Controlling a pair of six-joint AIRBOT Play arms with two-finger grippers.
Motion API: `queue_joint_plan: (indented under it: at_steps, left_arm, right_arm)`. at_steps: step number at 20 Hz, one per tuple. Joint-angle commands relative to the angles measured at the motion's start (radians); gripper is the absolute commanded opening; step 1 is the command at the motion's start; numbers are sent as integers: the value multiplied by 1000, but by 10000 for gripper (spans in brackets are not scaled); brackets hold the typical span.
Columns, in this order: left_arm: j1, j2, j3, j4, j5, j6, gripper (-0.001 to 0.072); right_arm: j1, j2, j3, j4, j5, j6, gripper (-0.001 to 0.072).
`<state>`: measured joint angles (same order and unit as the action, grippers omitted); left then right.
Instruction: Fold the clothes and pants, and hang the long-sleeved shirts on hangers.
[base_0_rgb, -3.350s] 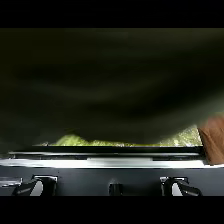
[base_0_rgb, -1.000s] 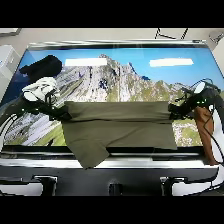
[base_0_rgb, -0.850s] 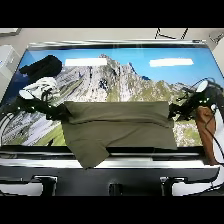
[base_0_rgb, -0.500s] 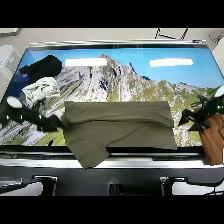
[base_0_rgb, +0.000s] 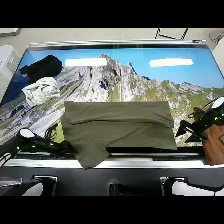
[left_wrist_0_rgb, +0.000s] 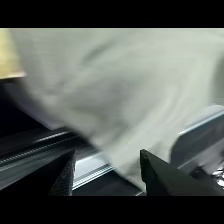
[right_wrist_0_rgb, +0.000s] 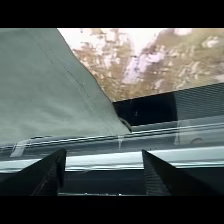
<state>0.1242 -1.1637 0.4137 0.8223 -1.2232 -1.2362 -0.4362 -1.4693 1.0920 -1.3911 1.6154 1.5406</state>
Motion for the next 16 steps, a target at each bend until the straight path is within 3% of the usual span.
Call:
queue_joint_plan:
  at_steps: [1,2,4,5,8,12,15,16]
  left_arm:
    - [-72,5,-33,-49,149,-50,372]
    - [-87,4,-34,-48,168,-75,369]
    - [-101,2,-34,-48,173,-80,57]
    - [-101,3,-33,-48,168,-68,26]
    - [-101,7,-32,-45,154,-46,23]
    - [-101,11,-21,-44,130,-28,22]
    - [-100,11,-11,-43,127,-27,22]
    - [-100,11,-4,-41,128,-27,22]
  right_arm:
    - [-1,2,-8,2,-6,-2,562]
    - [-1,2,-8,1,-8,-2,562]
    - [-1,2,-19,-1,-13,-6,565]
    - [-1,2,-42,0,-20,-9,570]
    - [-1,2,-158,35,-67,-43,611]
    - [-1,2,-241,128,-181,-81,596]
    - [-1,2,-248,153,-254,-79,450]
    - [-1,2,-248,154,-259,-78,302]
